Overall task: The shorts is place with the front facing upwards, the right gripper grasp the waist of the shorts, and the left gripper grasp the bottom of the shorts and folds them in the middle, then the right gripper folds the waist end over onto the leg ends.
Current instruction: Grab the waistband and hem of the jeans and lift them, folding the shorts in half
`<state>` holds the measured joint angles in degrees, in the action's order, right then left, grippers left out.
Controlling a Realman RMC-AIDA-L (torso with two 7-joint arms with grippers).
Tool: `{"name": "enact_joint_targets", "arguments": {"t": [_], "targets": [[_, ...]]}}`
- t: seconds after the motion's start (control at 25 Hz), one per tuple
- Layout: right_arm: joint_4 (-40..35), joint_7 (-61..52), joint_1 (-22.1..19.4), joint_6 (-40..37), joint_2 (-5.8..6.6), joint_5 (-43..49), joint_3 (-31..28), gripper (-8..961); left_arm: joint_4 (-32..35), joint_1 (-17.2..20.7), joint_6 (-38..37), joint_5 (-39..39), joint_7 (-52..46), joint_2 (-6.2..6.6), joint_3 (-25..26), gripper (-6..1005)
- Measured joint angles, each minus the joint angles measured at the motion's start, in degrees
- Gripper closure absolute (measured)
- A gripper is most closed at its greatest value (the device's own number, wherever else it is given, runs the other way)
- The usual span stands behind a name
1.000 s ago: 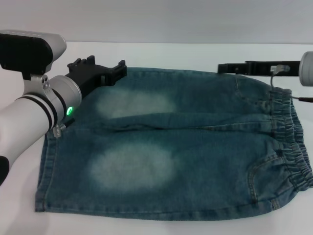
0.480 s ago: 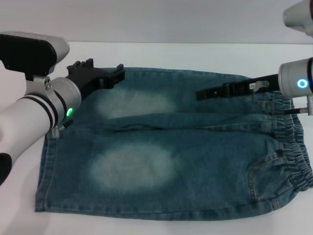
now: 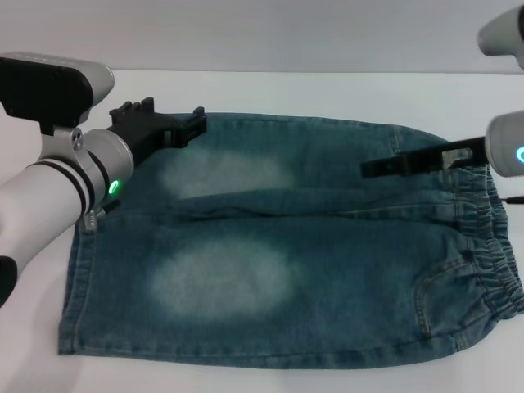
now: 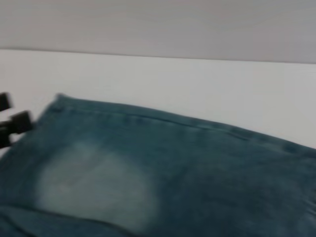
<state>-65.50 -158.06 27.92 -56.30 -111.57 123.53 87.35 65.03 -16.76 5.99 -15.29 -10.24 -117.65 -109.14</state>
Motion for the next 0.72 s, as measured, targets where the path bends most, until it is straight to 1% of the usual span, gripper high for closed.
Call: {"name": "enact_joint_targets", "arguments": {"t": [0.04,0.08,0.12,0.16,0.24,0.36,0.48,0.56,0.72], "targets": [[-3.17,-0.99,-1.68,-2.48,-2.63,5.69,-3.76,168,0.12,0.02,0.0,0.0,0.3,-0.01,0.13,187],[-5.33,-1.04,-2.99,-4.63,-4.67,9.54,-6.63,168,0.23,0.04,0.02,0.0,0.72,-0.02,0.29,187],[-7.07,-1.1,-4.29,-6.26,-6.34,12.71,-8.86,168,0.39,0.05,0.08,0.0,1.21,-0.05,0.4,187],[-8.11,-1.26,-5.36,-7.48,-7.39,15.01,-10.29,168,0.63,0.07,0.18,0.0,1.76,-0.1,0.52,187],[-8.43,-1.78,-7.05,-7.9,-7.51,15.62,-9.75,168,1.08,0.12,0.29,0.0,2.28,-0.1,0.58,188],[-8.29,-1.99,-9.53,-7.67,-7.52,12.61,-9.11,168,2.07,0.39,0.64,0.0,3.13,-0.07,1.02,188],[-8.77,-2.2,-11.08,-7.45,-7.6,11.53,-9.18,168,3.63,1.08,1.45,0.0,4.5,-0.08,1.66,189],[-9.51,-2.6,-11.89,-7.49,-7.66,10.97,-9.29,168,5.5,1.56,3.34,0.0,5.38,-0.08,2.32,189],[-11.31,-3.29,-12.8,-7.55,-7.68,10.76,-10.18,168,10.18,2.48,9.89,0.0,7.69,-0.09,3.95,190]]}}
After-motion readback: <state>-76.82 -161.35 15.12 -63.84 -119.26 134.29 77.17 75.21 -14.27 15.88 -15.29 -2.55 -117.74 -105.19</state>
